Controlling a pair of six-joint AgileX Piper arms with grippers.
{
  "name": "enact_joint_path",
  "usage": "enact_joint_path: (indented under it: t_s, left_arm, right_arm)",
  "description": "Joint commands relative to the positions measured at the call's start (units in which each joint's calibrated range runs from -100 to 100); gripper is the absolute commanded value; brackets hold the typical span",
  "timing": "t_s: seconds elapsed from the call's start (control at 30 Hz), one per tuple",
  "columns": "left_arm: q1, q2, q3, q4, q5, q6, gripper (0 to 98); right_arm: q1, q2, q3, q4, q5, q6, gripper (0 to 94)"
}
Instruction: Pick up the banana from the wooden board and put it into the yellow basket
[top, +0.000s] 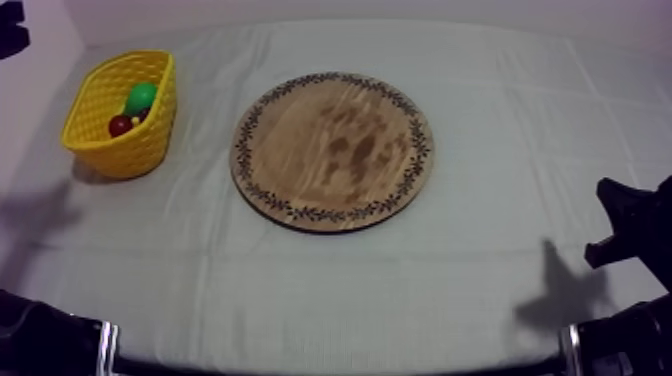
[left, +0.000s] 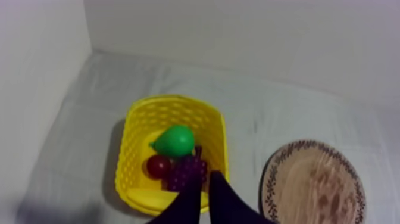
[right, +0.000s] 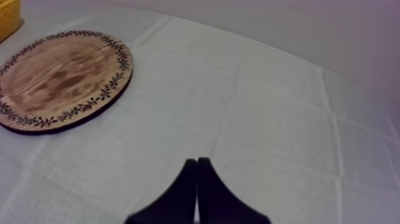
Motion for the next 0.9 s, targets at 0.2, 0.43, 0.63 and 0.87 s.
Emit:
enact_joint_path:
  t_s: [0.2,0.43,0.63,0.87]
  left_arm:
    - [0.6,-18.9,27.0,-1.83,-18.4,1.8,0.1]
    - [0.5,-29.6,42.6,-3.25,-21.6,3.8,0.0]
    - [0.5,-38.2,51.1,-3.26,-21.7,2.8,0.0]
    - [0.9,-42.8,59.4,0.2,-27.3,-0.4,0.1]
  right_arm:
    - [0.0,0.0,0.0,0.0,0.0,0.0,0.3]
    - [0.0,0.0,0.0,0.0,0.0,0.0,0.3]
    - [0.0,0.0,0.0,0.0,0.0,0.0,0.3]
    - [0.0,0.0,0.0,0.0,0.0,0.0,0.3]
